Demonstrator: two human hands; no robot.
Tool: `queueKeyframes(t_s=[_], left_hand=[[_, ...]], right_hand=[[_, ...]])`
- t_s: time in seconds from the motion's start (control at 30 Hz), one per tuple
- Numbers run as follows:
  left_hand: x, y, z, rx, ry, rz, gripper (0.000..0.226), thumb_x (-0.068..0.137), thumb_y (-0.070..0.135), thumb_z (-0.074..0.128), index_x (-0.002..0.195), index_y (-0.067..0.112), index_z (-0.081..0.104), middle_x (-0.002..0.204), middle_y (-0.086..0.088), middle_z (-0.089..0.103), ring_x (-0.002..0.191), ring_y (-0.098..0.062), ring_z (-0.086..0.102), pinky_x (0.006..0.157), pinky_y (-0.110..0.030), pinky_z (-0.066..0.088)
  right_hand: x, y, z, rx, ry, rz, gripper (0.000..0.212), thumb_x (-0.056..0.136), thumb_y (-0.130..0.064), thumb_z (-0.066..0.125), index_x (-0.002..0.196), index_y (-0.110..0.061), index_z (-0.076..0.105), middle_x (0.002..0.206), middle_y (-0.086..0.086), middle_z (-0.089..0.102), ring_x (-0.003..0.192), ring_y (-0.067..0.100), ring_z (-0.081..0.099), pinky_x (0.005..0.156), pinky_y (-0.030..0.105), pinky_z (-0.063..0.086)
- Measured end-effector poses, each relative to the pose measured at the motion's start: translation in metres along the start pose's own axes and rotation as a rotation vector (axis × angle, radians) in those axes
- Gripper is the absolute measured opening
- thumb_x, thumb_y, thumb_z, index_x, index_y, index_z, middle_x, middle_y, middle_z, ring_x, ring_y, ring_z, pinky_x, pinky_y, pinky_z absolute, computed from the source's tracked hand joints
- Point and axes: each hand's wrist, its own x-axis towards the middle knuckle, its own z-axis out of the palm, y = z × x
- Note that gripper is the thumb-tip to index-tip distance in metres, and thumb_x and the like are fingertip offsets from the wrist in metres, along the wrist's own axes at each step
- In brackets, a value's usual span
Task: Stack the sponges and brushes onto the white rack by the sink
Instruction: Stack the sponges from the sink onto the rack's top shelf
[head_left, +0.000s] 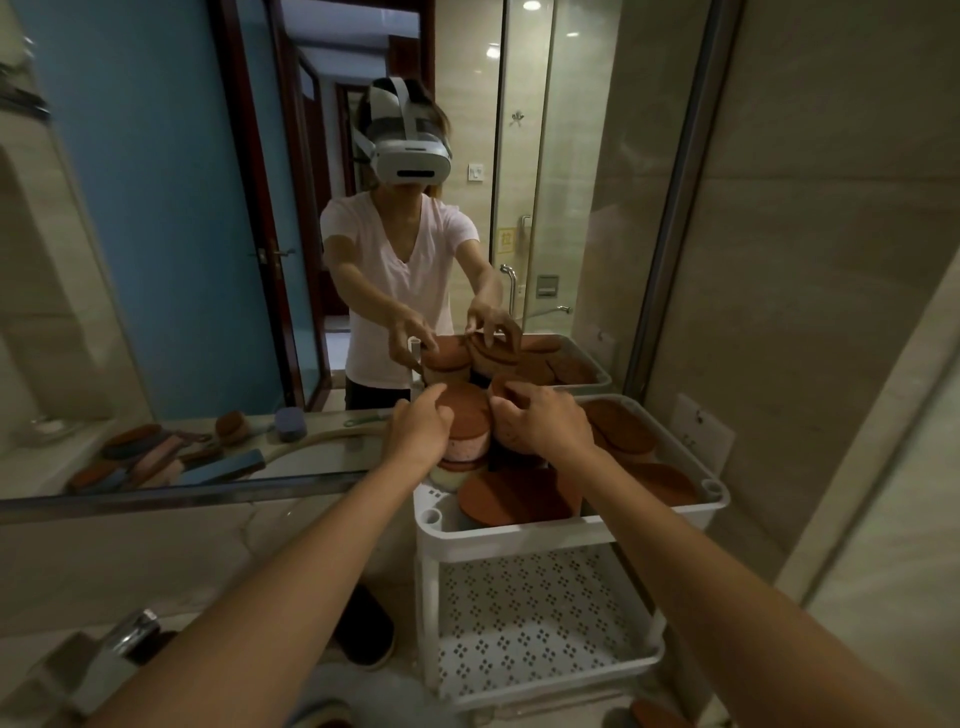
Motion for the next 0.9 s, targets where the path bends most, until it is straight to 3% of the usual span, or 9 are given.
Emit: queueKeyframes(t_s=[0.2, 0.33, 0.5, 0.7, 0.8, 0.9], left_hand=[[0.004, -0.002, -0.001, 0.031, -0.03, 0.034, 0.045, 0.095, 0.016, 0.033, 0.138, 0.023, 0.046, 0.143, -0.016, 0.043, 0.126, -0.033, 0.046, 0.102, -0.037, 0.039], [0.006, -0.005, 0.0, 0.028, -0.033, 0.045, 0.045, 0.095, 0.015, 0.033, 0.137, 0.023, 0.047, 0.143, -0.017, 0.043, 0.126, -0.033, 0.045, 0.101, -0.036, 0.039], [0.007, -0.006, -0.001, 0.022, -0.096, 0.048, 0.047, 0.096, 0.013, 0.028, 0.139, 0.024, 0.044, 0.141, -0.02, 0.042, 0.12, -0.035, 0.048, 0.098, -0.035, 0.04], [0.005, 0.0, -0.007, 0.059, -0.169, 0.032, 0.046, 0.1, 0.017, 0.025, 0.143, 0.025, 0.037, 0.15, -0.017, 0.033, 0.133, -0.032, 0.039, 0.101, -0.031, 0.036], [-0.008, 0.009, -0.01, 0.089, -0.114, 0.0, 0.045, 0.1, 0.018, 0.024, 0.143, 0.022, 0.037, 0.149, -0.02, 0.026, 0.134, -0.036, 0.031, 0.103, -0.035, 0.033], [-0.031, 0.022, -0.018, 0.111, 0.021, 0.012, 0.042, 0.099, 0.014, 0.029, 0.138, 0.014, 0.043, 0.145, -0.019, 0.026, 0.135, -0.036, 0.024, 0.11, -0.038, 0.025]], right_hand=[[-0.001, 0.0, 0.005, -0.098, -0.029, -0.008, 0.052, 0.092, -0.055, 0.037, 0.136, -0.03, 0.044, 0.141, 0.017, 0.043, 0.127, 0.039, 0.041, 0.101, 0.044, 0.039], [-0.004, -0.002, 0.013, -0.031, -0.034, 0.013, 0.042, 0.099, -0.037, 0.021, 0.137, -0.031, 0.038, 0.147, 0.013, 0.036, 0.131, 0.043, 0.028, 0.104, 0.049, 0.032], [-0.007, -0.007, 0.005, -0.161, -0.035, -0.015, 0.041, 0.1, -0.032, 0.027, 0.139, -0.027, 0.04, 0.145, 0.023, 0.027, 0.133, 0.041, 0.029, 0.106, 0.046, 0.032], [-0.011, -0.011, 0.001, -0.33, -0.058, -0.055, 0.041, 0.1, -0.036, 0.028, 0.137, -0.027, 0.043, 0.145, 0.02, 0.029, 0.134, 0.04, 0.027, 0.109, 0.053, 0.024], [-0.016, -0.009, 0.0, -0.337, -0.028, -0.089, 0.042, 0.099, -0.036, 0.026, 0.136, -0.028, 0.045, 0.146, 0.016, 0.032, 0.138, 0.037, 0.022, 0.112, 0.056, 0.015], [-0.028, -0.005, -0.001, -0.176, 0.125, -0.151, 0.038, 0.098, -0.028, 0.031, 0.131, -0.022, 0.049, 0.143, 0.016, 0.038, 0.138, 0.034, 0.027, 0.113, 0.05, 0.019]])
